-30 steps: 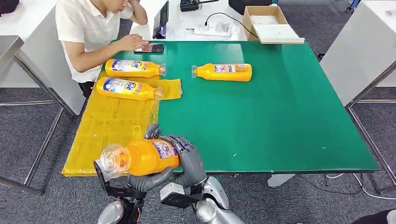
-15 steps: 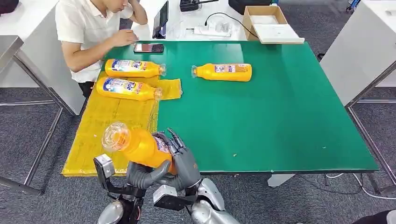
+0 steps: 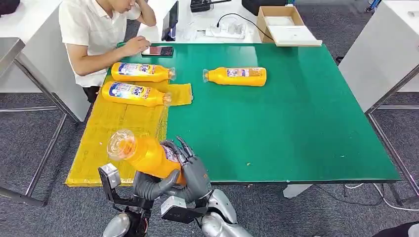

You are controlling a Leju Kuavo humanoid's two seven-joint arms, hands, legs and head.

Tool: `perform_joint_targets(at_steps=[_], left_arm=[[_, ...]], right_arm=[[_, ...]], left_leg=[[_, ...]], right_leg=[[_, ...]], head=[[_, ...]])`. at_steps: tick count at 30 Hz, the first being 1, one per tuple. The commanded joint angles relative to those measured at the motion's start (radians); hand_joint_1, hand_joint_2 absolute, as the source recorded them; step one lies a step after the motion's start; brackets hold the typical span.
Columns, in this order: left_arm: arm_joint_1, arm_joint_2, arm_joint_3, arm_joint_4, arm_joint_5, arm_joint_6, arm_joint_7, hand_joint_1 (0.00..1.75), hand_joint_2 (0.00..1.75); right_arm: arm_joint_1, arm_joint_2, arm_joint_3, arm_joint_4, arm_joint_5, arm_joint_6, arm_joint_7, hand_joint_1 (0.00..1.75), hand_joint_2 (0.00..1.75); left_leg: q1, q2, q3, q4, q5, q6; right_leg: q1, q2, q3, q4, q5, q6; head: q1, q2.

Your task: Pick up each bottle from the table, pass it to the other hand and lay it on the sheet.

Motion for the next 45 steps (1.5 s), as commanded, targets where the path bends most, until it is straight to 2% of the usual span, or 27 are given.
perform_joint_targets(at_steps=[1,7,8,9,10,13,15,17,18,20,23,29,45], left_arm=[[-0.046,-0.018,-0.033,0.039,-0.002,-0.005,0.005,1.75,1.75],[-0.046,-0.018,-0.033,0.039,-0.002,-0.005,0.005,1.75,1.75],[-0.079,-0.022,0.089,0.118,-0.128,0.121,0.068,1.75,1.75],[-0.195,0.085,0.164,0.24,-0.199,0.478,0.046,1.75,1.75],[-0.25,0.111,0.232,0.338,-0.172,0.397,0.004,1.75,1.75],[-0.287,0.093,0.321,0.41,-0.221,0.312,-0.027,1.75,1.75],[-0.267,0.069,0.315,0.377,-0.249,0.325,-0.017,1.75,1.75],[-0.258,0.061,0.31,0.361,-0.256,0.33,-0.009,1.75,1.75],[-0.255,0.059,0.309,0.357,-0.259,0.332,-0.007,1.75,1.75],[-0.255,0.059,0.309,0.357,-0.259,0.332,-0.007,1.75,1.75],[-0.255,0.059,0.309,0.357,-0.259,0.332,-0.007,1.75,1.75],[-0.249,0.066,0.288,0.334,-0.207,0.252,0.029,1.75,1.75],[-0.249,0.068,0.283,0.334,-0.199,0.242,0.031,1.75,1.75]], right_arm=[[-0.014,-0.004,0.066,0.073,0.007,0.006,0.0,0.03,1.75],[-0.014,-0.004,0.066,0.073,0.007,0.006,0.0,0.03,1.75],[0.005,-0.009,0.07,0.04,0.04,-0.111,-0.094,0.0,0.0],[0.032,-0.007,0.095,0.052,0.038,-0.148,-0.112,0.0,0.0],[0.04,-0.01,0.111,0.049,0.033,-0.162,-0.111,0.0,0.0],[0.035,-0.018,0.141,0.052,0.012,-0.176,-0.104,0.0,0.0],[0.027,-0.019,0.142,0.056,0.006,-0.175,-0.104,0.0,0.0],[0.024,-0.019,0.142,0.057,0.004,-0.174,-0.104,0.0,0.0],[0.024,-0.019,0.142,0.057,0.004,-0.174,-0.104,0.0,0.0],[0.024,-0.019,0.142,0.057,0.004,-0.174,-0.104,0.0,0.0],[0.024,-0.019,0.142,0.057,0.004,-0.174,-0.104,0.0,0.0],[0.021,-0.022,0.14,0.066,-0.002,-0.185,-0.107,0.0,0.0],[0.02,-0.022,0.141,0.068,-0.001,-0.186,-0.107,0.0,0.0]], left_leg=[[0.001,-0.001,0.003,-0.001,-0.001,-0.001],[0.0,-0.001,0.002,-0.001,0.0,-0.001],[0.001,-0.001,0.004,-0.001,-0.001,-0.001],[0.001,-0.001,0.003,-0.001,-0.001,-0.001],[0.001,-0.002,0.005,-0.003,0.001,-0.002],[0.002,-0.005,0.006,-0.004,0.002,-0.003],[0.002,0.003,0.005,-0.003,0.0,-0.003],[0.004,0.008,0.005,-0.002,0.0,-0.004],[0.002,0.001,0.004,-0.002,0.001,-0.003],[0.004,-0.003,0.001,-0.001,0.003,-0.004],[0.003,0.002,0.001,-0.001,0.002,-0.004],[0.003,-0.001,0.003,-0.002,0.002,-0.005],[0.003,0.0,0.002,-0.001,0.002,-0.005]], right_leg=[[0.001,-0.002,0.003,-0.001,-0.001,-0.001],[0.001,-0.002,0.003,-0.001,-0.001,-0.001],[0.001,-0.003,0.005,-0.001,-0.002,-0.002],[0.001,-0.003,0.004,-0.001,-0.001,-0.001],[0.001,-0.003,0.005,-0.002,0.0,-0.002],[0.002,-0.006,0.008,-0.003,0.0,-0.003],[0.002,0.003,0.004,-0.001,0.001,-0.003],[0.004,0.006,0.002,-0.001,0.003,-0.006],[0.002,-0.002,0.002,0.0,0.001,-0.006],[0.003,-0.002,0.001,0.0,0.001,-0.004],[0.003,0.001,0.001,0.0,0.002,-0.004],[0.003,-0.002,0.003,0.0,0.001,-0.005],[0.003,-0.001,0.002,0.0,0.001,-0.005]], head=[[0.0,0.0],[0.0,0.0],[0.0,0.0],[0.0,0.0],[0.0,0.0],[0.001,0.0],[0.002,0.0],[-0.004,0.0],[-0.005,0.0],[-0.003,0.0],[-0.003,0.0],[-0.003,0.0],[-0.003,0.0]])
